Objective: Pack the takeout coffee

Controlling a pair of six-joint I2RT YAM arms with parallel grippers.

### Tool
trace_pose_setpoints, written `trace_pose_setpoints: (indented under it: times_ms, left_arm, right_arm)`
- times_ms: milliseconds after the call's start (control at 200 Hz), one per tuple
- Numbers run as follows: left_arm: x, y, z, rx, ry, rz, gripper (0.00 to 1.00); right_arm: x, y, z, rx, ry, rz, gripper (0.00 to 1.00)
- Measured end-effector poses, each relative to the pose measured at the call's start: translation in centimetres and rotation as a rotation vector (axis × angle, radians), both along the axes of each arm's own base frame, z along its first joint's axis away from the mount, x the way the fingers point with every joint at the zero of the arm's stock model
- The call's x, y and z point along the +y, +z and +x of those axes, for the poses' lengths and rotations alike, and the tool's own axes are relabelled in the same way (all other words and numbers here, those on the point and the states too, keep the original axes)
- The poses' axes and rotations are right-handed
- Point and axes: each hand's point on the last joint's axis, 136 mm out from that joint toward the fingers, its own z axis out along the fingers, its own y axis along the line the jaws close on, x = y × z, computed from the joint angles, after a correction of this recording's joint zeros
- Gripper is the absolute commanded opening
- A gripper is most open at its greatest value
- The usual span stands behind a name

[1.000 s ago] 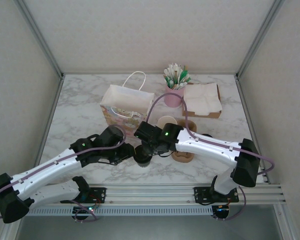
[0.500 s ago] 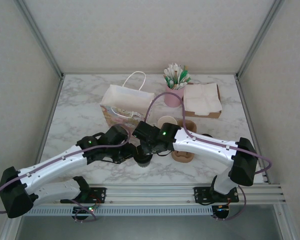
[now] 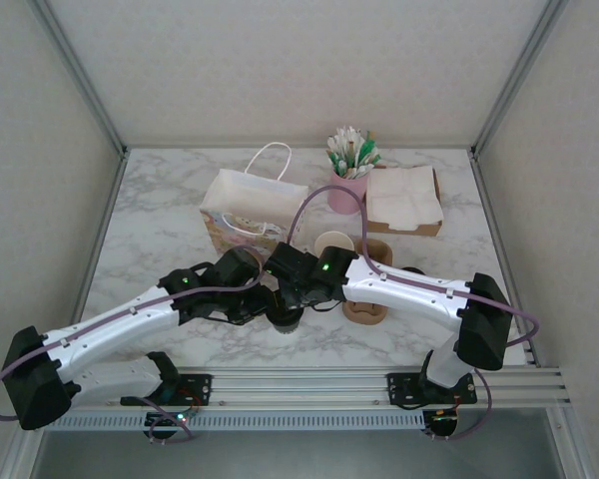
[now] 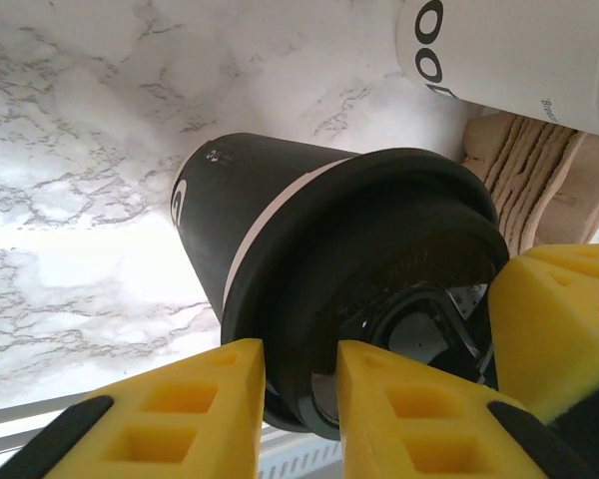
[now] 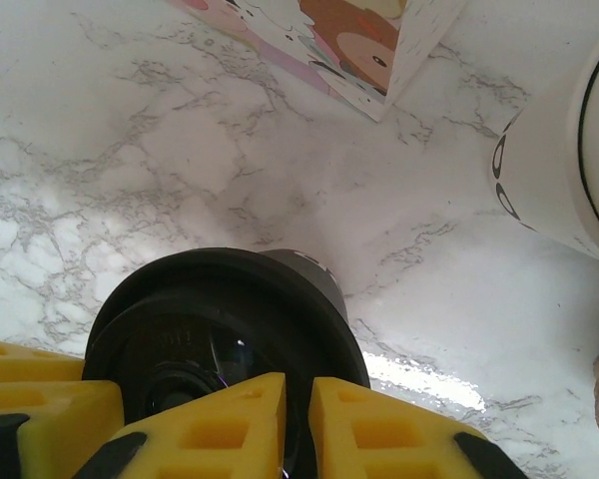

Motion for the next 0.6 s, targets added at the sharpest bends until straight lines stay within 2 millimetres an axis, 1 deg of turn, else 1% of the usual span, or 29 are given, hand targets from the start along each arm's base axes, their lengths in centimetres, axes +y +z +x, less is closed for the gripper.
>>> trace_pose_setpoints:
  times_ms: [596]
  left_arm:
    - [0.14, -0.31, 0.13, -0.019, 0.006, -0.024, 0.26]
  right_arm:
    - [-0.36, -0.63, -0.02, -0.004, -0.006, 0.002, 0.12]
